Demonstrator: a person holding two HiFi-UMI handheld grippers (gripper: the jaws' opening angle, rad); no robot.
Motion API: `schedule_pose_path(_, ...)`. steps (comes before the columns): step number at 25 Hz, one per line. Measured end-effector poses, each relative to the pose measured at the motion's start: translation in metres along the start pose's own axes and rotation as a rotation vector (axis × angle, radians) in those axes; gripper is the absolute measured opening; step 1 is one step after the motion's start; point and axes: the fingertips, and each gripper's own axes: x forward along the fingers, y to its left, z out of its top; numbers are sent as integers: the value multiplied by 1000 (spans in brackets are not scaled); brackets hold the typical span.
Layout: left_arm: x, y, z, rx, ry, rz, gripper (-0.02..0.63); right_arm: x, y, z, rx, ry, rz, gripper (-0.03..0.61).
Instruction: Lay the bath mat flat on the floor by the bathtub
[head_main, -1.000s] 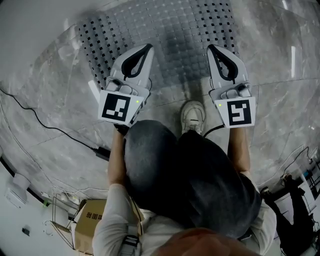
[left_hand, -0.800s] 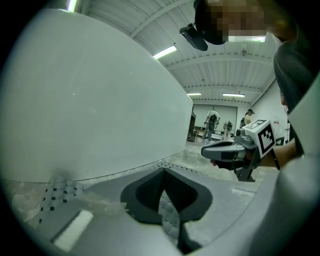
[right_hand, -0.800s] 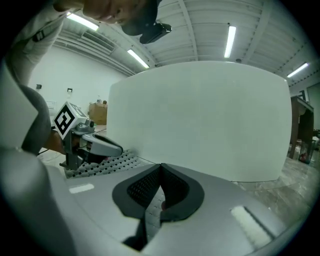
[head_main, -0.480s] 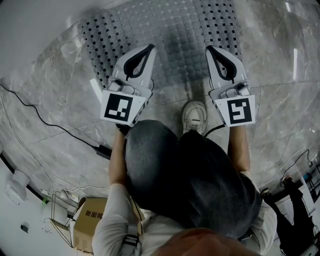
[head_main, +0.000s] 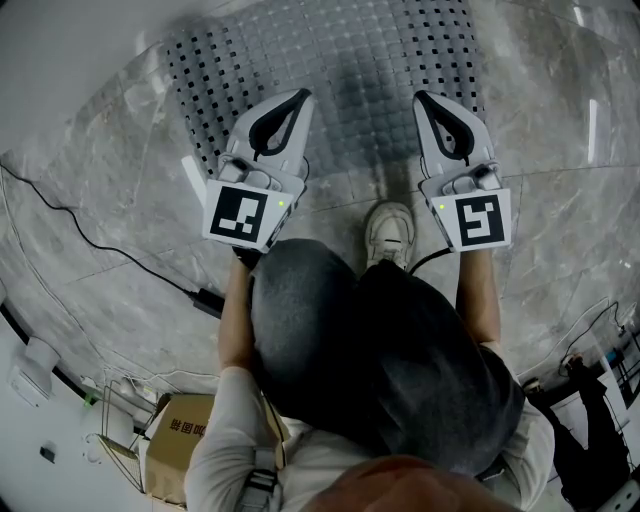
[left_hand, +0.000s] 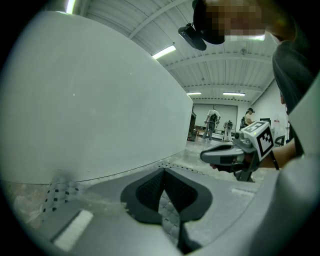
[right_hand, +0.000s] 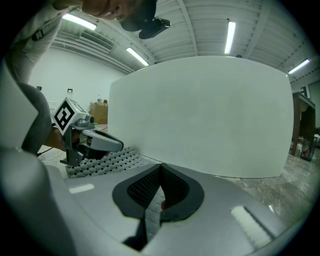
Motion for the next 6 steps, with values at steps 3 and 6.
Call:
schedule_pose_path(3, 0, 0, -1, 0, 2, -1, 3, 1, 0, 0, 2, 0, 0, 0)
schedule_pose_path(6, 0, 0, -2, 1, 5, -3, 3, 2, 0, 0, 3, 2, -1, 0)
